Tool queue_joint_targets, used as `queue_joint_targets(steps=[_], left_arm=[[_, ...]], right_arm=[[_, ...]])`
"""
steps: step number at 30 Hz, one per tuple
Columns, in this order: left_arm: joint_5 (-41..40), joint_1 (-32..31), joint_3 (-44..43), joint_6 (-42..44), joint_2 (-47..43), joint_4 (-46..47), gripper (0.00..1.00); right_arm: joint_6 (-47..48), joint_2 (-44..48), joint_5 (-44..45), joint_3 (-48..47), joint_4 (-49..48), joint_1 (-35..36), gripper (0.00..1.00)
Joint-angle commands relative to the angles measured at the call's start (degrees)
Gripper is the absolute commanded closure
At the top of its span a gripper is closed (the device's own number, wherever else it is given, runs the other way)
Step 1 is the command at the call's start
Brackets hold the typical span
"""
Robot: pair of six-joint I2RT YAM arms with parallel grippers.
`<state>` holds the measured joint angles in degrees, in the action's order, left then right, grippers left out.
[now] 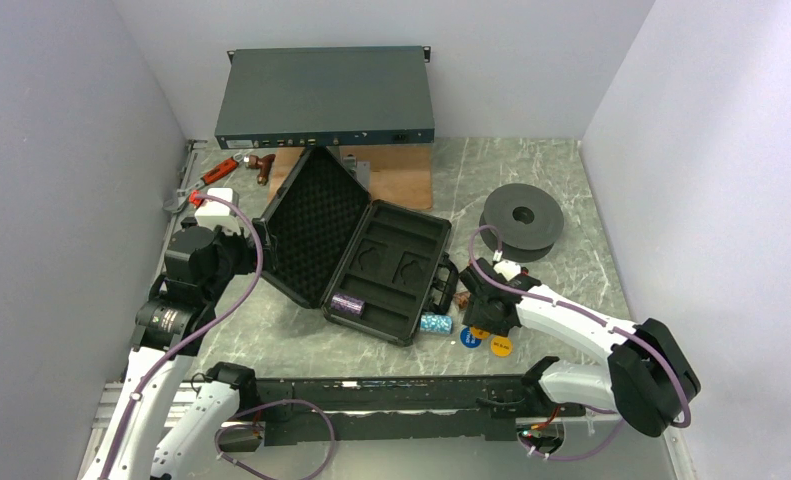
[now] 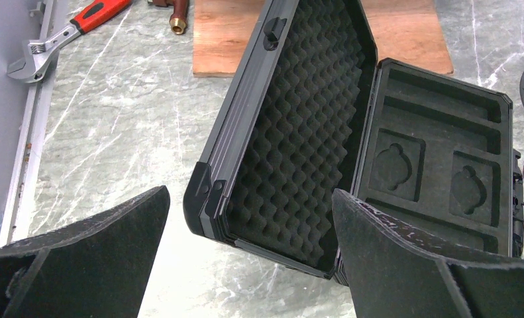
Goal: Pack up texas hold em set
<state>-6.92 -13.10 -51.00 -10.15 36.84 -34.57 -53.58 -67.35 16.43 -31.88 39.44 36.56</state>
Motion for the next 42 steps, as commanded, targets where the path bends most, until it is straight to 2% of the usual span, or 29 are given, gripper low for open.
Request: queue_joint_targets(steps=[1, 20, 34, 42], left_arm=[[-0.4, -0.2, -0.8, 0.5, -0.7, 1.6, 0.0], [-0.4, -0.2, -0.7, 0.5, -0.8, 1.6, 0.0], [-0.1, -0.2, -0.7, 0.5, -0.9, 1.7, 0.0], [-0.1, -0.2, -0.6, 0.6, -1.2, 1.9, 0.0]], right_arm=[[2.3, 1.6, -0.4, -2.6, 0.7, 0.0, 0.51], [6.0, 4.2, -2.9, -3.5, -0.9, 1.8, 0.56], [14.1, 13.5, -15.2, -4.4, -12.5, 2.4, 0.59], [18.8, 10.8, -16.2, -9.4, -17.5, 2.3, 0.59]])
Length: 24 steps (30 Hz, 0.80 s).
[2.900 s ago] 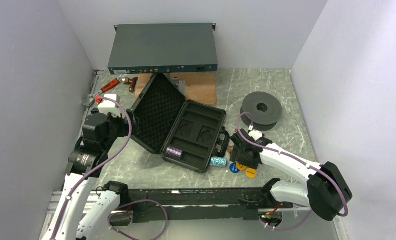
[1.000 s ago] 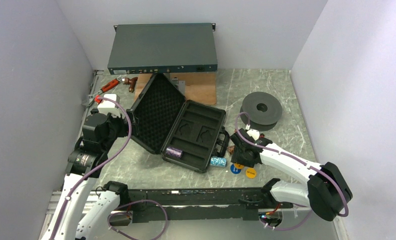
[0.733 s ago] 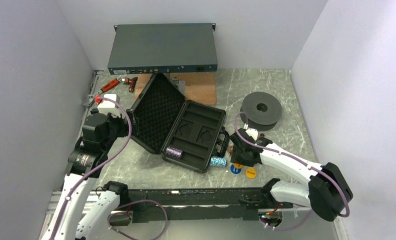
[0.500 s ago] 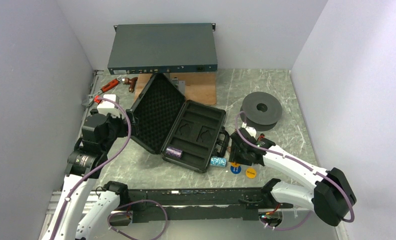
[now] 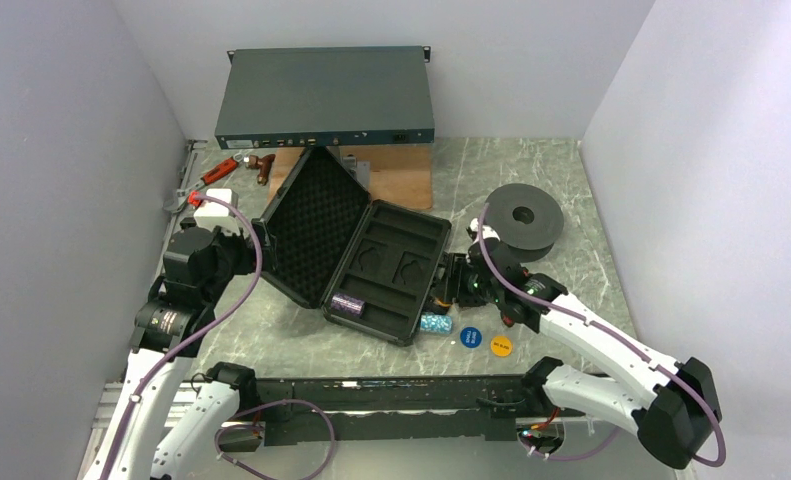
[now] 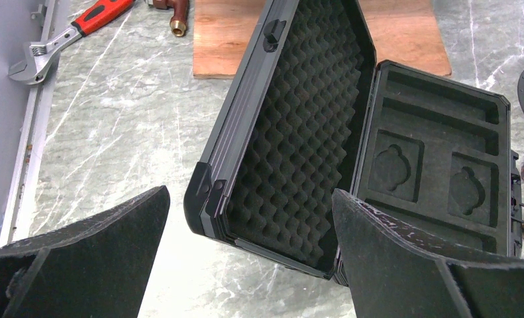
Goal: Pack up texas hold em set
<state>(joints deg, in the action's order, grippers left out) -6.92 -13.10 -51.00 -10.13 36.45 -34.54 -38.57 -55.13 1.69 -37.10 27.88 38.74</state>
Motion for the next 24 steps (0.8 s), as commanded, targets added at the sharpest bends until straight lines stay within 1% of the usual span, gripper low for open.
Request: queue_joint_targets(steps=[1, 6, 11, 14, 16, 20, 24], left_arm=[[-0.1, -0.2, -0.6, 0.5, -0.8, 1.8, 0.0], [0.0, -0.2, -0.5, 0.5, -0.7, 1.9, 0.0], [0.1, -0.2, -0.5, 0.4, -0.9, 2.0, 0.0], [0.2, -0.2, -0.7, 0.3, -0.9, 1.9, 0.0], [0.1, -0.5, -0.7, 0.3, -0.8, 1.8, 0.0], [-0.3, -1.0, -0.7, 0.5, -1.1, 1.7, 0.0], [-0.7, -1.1, -0.8, 0.4, -1.3, 1.5, 0.0]], right_arm=[[4.6, -2.3, -2.7, -4.9, -6.7, 0.1, 0.59], [10.6, -7.3, -3.4, -10.8, -8.5, 0.2, 0.6], [19.7, -12.6, -2.2, -18.4, -6.9, 0.4, 0.59], [23.8, -14.4, -3.4, -21.3, -8.7, 0.5, 0.59], [26.2, -16.3, -4.3, -23.8, -9.2, 0.6, 0.59], [29.7, -21.2, -3.2, -29.8, -8.1, 1.4, 0.59], [34.2, -25.5, -5.2, -34.8, -8.1, 3.2, 0.59]])
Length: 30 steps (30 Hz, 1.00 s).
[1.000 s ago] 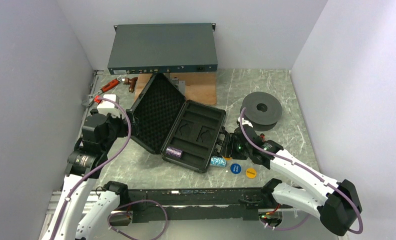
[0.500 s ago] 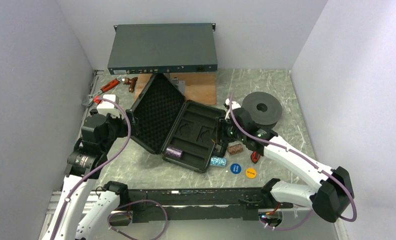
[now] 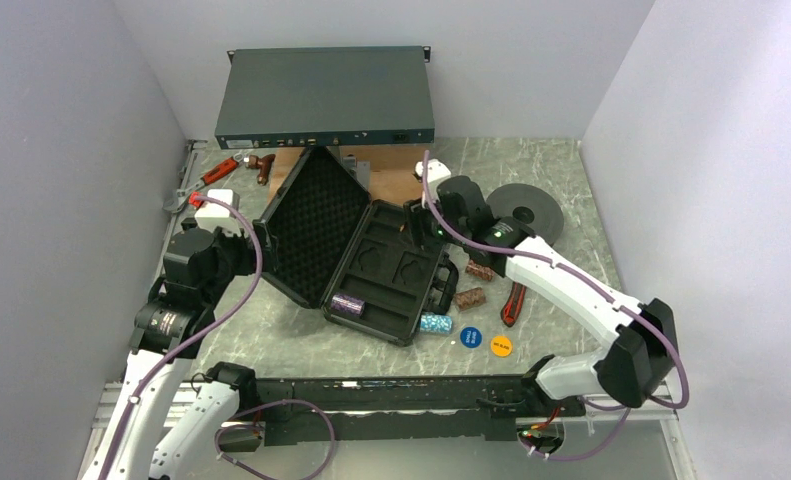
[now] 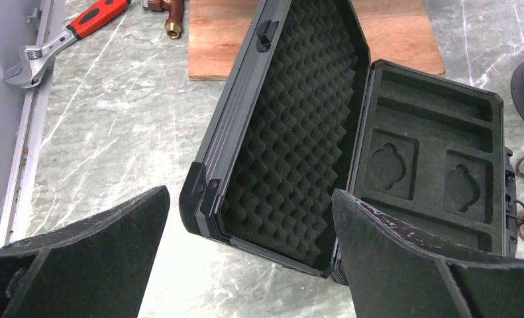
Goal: Pack up texas hold em set
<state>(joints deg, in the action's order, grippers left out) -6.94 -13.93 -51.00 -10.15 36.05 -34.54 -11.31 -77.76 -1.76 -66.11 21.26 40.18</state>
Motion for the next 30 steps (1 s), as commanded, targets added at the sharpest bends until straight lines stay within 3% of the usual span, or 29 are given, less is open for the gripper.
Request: queue_joint_targets(steps=[1, 8, 30], left_arm=[[-0.7, -0.4, -0.8, 0.4, -0.9, 1.5, 0.0], [-0.8, -0.9, -0.7, 0.5, -0.7, 1.7, 0.0], [-0.7, -1.7, -3.0, 0.3, -1.7, 0.0, 0.0]], right_arm=[[8.3, -4.0, -1.9, -6.8, -1.3, 2.5, 0.59], [16.4, -10.6, -3.6, -12.9, -0.5, 6.6, 0.59], [21.3, -26.3, -2.3, -20.7, 4.0, 8.9, 0.6]])
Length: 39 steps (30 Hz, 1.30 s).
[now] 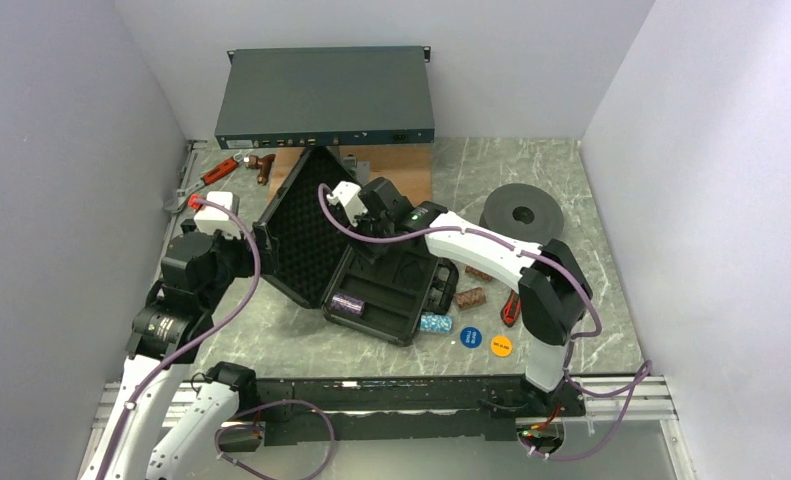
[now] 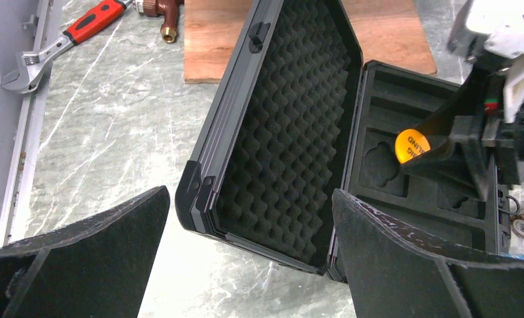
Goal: Pack up texas hold em set
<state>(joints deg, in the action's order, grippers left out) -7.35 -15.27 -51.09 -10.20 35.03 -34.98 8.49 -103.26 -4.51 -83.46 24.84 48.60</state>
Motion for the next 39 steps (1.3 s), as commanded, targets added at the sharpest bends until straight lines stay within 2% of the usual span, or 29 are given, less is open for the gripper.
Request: queue_joint_targets(steps=[1, 8, 39], left_arm=[[-0.9, -0.5, -3.0, 0.8, -0.7, -0.1, 0.0], [-1.1, -0.8, 0.9, 1.0, 0.0, 1.3, 0.0], [-0.4, -0.3, 1.4, 1.1, 2.5, 1.9, 0.01]], right_arm=[[1.7, -1.1, 0.4, -3.4, 0.2, 0.6, 0.6], [2.0, -4.0, 1.1, -4.0, 0.1, 1.0, 0.6], [6.2, -9.0, 4.3, -1.1, -2.3, 1.2, 0.62]])
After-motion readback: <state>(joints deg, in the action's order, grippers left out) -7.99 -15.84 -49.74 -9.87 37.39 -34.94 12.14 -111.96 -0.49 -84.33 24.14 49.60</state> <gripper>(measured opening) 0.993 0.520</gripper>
